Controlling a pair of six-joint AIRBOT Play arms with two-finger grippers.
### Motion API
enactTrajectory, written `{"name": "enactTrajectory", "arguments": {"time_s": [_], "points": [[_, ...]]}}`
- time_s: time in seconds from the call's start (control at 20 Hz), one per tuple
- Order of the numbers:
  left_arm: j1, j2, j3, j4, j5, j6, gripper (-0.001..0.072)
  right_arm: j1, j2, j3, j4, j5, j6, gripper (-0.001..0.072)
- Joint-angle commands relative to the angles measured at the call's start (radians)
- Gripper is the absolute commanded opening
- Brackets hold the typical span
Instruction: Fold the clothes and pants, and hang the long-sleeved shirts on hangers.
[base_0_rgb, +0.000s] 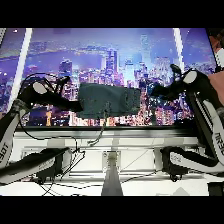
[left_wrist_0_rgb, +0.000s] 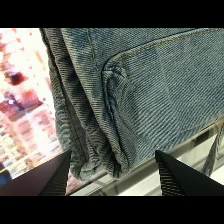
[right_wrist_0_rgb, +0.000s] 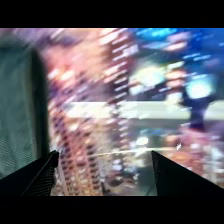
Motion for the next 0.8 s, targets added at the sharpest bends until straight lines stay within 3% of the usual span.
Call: {"name": "enactTrajectory", "arguments": {"time_s": [0.0,0.2,0.4,0.5,0.65,0.75], "points": [[0.001,-0.001,0.0,0.001,-0.001,0.001,0.0604,-0.148,-0.103,0.018,0.24,0.138,-0.13,0.0651],[0.001,-0.001,0.0,0.001,0.0,0.0,0.0604,-0.08,-0.198,-0.122,0.571,0.046,-0.334,0.0651],[0.001,-0.001,0.0,0.001,0.0,0.0,0.0604,0.08,-0.276,-0.133,0.693,-0.086,-0.359,0.0651],[0.001,-0.001,-0.001,0.001,0.008,0.0,0.0604,0.136,-0.288,-0.123,0.671,-0.148,-0.365,0.0648],[0.001,-0.001,-0.001,0.001,0.035,0.0,0.0604,0.192,-0.288,-0.094,0.671,-0.176,-0.382,0.044],[0.001,-0.001,0.0,0.001,0.064,0.0,0.0604,0.219,-0.287,-0.056,0.667,-0.171,-0.433,0.017]]}}
